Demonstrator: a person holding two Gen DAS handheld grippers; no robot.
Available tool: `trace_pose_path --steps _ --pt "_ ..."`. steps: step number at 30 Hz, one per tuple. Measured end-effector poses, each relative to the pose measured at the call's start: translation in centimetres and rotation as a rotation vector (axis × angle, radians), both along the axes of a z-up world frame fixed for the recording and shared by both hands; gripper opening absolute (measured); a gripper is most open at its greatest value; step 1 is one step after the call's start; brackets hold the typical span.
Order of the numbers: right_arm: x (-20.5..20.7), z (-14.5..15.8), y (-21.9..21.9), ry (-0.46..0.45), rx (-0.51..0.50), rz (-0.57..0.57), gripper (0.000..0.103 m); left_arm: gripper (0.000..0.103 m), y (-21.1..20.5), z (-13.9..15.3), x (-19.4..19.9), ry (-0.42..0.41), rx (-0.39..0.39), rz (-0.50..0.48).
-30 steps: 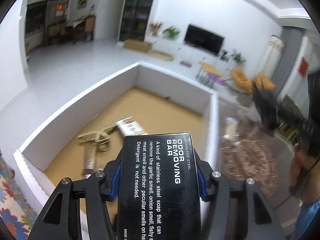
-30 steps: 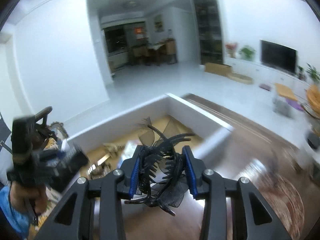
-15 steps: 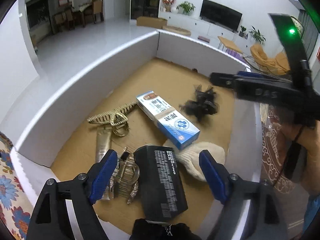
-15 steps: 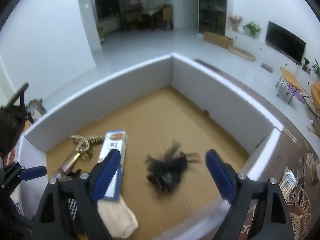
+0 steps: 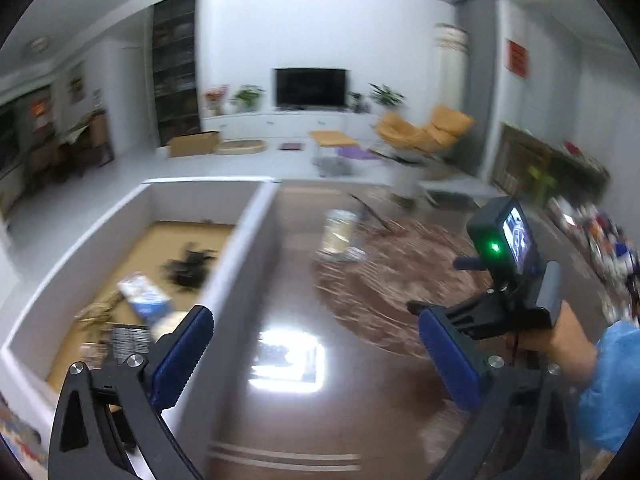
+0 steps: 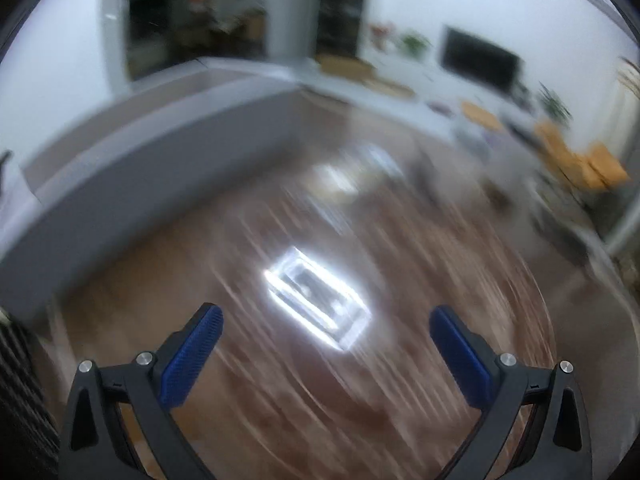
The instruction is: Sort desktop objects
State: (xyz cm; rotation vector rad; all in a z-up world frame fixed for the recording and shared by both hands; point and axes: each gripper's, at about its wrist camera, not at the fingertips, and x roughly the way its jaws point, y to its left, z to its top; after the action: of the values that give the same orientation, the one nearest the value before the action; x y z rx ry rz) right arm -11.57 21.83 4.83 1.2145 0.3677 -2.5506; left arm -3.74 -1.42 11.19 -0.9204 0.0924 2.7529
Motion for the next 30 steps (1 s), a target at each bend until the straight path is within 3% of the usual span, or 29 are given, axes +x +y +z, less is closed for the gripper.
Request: trace_pose_path --steps 3,6,10,30 --pt "3.2 -2.3 7.1 -0.043 0.001 -0.116 0.103 0.103 3.4 -3.6 -1.1 -0.073 0.014 -0.033" --pt "4.2 -3.2 9.1 -0.055 -0.013 -0.162 0.103 0.103 5.5 -6.9 -2.1 -0.157 0.045 -0.045" --pt "5.4 -4.3 11.2 -0.067 -0.083 -0.209 0.103 0.103 6.6 -9.3 -2.8 -0.203 -0.007 -0.037" --pt "5.3 -4.5 11.0 -0.066 -0.082 -0.216 0.103 0.103 6.2 -13.7 -4.9 -0.319 -0.058 0.009"
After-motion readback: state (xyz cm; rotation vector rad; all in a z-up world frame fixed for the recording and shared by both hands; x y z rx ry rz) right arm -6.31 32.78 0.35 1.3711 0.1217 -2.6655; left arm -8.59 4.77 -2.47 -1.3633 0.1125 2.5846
